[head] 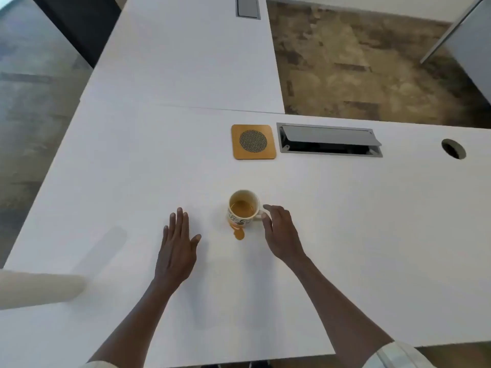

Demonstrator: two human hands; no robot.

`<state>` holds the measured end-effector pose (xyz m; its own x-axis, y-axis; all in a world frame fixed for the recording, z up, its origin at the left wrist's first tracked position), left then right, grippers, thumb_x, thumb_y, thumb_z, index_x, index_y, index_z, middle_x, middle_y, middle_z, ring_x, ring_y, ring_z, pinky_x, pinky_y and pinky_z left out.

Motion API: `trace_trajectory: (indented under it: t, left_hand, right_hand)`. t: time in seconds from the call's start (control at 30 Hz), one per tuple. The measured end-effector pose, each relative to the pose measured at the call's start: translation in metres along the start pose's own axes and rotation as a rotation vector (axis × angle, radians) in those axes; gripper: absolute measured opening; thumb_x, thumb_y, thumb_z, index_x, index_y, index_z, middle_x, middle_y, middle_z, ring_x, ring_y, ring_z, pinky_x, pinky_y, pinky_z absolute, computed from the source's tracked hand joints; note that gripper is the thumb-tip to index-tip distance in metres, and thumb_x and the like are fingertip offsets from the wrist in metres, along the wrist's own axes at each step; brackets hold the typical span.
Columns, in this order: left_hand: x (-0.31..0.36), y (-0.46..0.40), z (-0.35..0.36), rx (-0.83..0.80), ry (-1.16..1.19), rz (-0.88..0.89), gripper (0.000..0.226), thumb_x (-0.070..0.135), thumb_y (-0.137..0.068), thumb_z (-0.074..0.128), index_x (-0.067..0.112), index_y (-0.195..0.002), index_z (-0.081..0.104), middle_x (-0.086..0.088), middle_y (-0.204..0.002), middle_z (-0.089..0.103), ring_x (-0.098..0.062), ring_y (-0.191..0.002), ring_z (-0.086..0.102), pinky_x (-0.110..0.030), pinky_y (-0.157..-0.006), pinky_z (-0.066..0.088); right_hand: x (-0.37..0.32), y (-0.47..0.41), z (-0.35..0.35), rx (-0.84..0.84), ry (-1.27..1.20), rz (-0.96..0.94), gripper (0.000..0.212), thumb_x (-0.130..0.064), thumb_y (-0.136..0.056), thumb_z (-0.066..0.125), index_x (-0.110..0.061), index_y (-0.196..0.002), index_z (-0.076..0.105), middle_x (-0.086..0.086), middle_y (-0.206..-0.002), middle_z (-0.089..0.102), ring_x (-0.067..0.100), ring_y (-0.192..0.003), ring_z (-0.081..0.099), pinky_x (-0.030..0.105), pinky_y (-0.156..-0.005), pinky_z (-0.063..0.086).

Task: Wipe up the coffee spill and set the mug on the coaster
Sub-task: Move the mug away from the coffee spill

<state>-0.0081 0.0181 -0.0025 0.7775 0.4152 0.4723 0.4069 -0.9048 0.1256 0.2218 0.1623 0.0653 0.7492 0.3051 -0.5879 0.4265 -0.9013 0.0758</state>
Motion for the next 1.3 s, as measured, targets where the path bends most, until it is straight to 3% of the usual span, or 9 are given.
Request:
trace_trajectory:
  t: [0.13,0.3,0.43,0.63,0.73,0.9,1.3]
  left_hand:
    - [-0.015,0.001,0.014,-0.052,-0.058,-0.070,0.074,0.044,-0.104,0.030,0.006,-0.160,0.002,-0.004,-0.168,-0.010,-0.019,-0.156,-0.009,-0.043,-0.128,0.002]
    - [-0.021,0.005,0.023,-0.040,-0.129,-0.048,0.075,0.052,-0.102,0.019,0.005,-0.159,0.004,-0.006,-0.169,-0.007,-0.019,-0.157,-0.009,-0.043,-0.127,-0.001]
    - [-0.024,0.006,0.026,-0.014,-0.144,-0.030,0.076,0.054,-0.101,0.016,0.005,-0.159,0.007,-0.006,-0.170,-0.005,-0.018,-0.157,-0.008,-0.044,-0.127,0.002]
    - [-0.026,0.005,0.028,0.008,-0.129,-0.034,0.074,0.051,-0.103,0.018,0.006,-0.160,0.007,-0.005,-0.170,-0.003,-0.016,-0.157,-0.007,-0.041,-0.128,0.001]
    - [-0.026,0.006,0.029,0.018,-0.128,-0.033,0.073,0.050,-0.103,0.018,0.006,-0.160,0.007,-0.005,-0.170,-0.002,-0.016,-0.157,-0.006,-0.039,-0.127,-0.001]
    - [-0.024,0.007,0.028,0.023,-0.127,-0.029,0.071,0.048,-0.104,0.018,0.005,-0.160,0.009,-0.006,-0.170,-0.001,-0.018,-0.157,-0.005,-0.041,-0.128,0.001]
    - [-0.025,0.006,0.029,0.040,-0.133,-0.018,0.069,0.045,-0.105,0.020,0.005,-0.159,0.011,-0.008,-0.170,0.002,-0.020,-0.158,-0.001,-0.043,-0.128,0.004]
  right_hand:
    - [0.011,-0.005,0.007,-0.048,-0.063,0.048,0.031,-0.028,-0.104,0.036,-0.018,-0.126,0.056,0.002,-0.117,0.060,0.019,-0.111,0.051,0.032,-0.089,0.043]
    - [0.021,-0.010,0.009,-0.082,-0.194,0.073,0.027,-0.030,-0.104,0.037,-0.018,-0.102,0.061,0.002,-0.084,0.064,0.016,-0.076,0.055,0.036,-0.071,0.047]
    - [0.021,-0.014,0.009,-0.196,-0.373,0.180,0.027,-0.034,-0.104,0.038,-0.023,-0.101,0.062,-0.002,-0.084,0.067,0.010,-0.061,0.051,0.024,-0.059,0.043]
    - [0.016,-0.023,0.004,-0.366,-0.512,0.235,0.037,-0.035,-0.105,0.034,-0.010,-0.096,0.060,0.003,-0.087,0.067,0.020,-0.061,0.050,0.028,-0.054,0.038]
    - [0.017,-0.028,-0.001,-0.422,-0.531,0.217,0.034,-0.033,-0.106,0.035,-0.016,-0.088,0.059,0.003,-0.085,0.066,0.019,-0.062,0.049,0.029,-0.056,0.037]
    - [0.016,-0.033,-0.003,-0.456,-0.522,0.193,0.036,-0.027,-0.106,0.035,-0.023,-0.076,0.054,0.006,-0.081,0.066,0.021,-0.066,0.051,0.031,-0.059,0.038]
    - [-0.004,-0.040,-0.009,-0.455,-0.619,0.145,0.036,-0.033,-0.105,0.037,-0.020,-0.079,0.058,0.009,-0.082,0.067,0.022,-0.069,0.055,0.033,-0.063,0.041]
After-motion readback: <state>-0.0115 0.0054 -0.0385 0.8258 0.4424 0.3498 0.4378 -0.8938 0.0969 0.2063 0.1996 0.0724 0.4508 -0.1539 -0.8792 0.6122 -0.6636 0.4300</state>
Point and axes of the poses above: each hand's wrist, its own y-axis away from the middle knuckle, its own z-axis out of the palm, x = y × z, the point moved 2 cm from there along -y, towards the middle knuckle
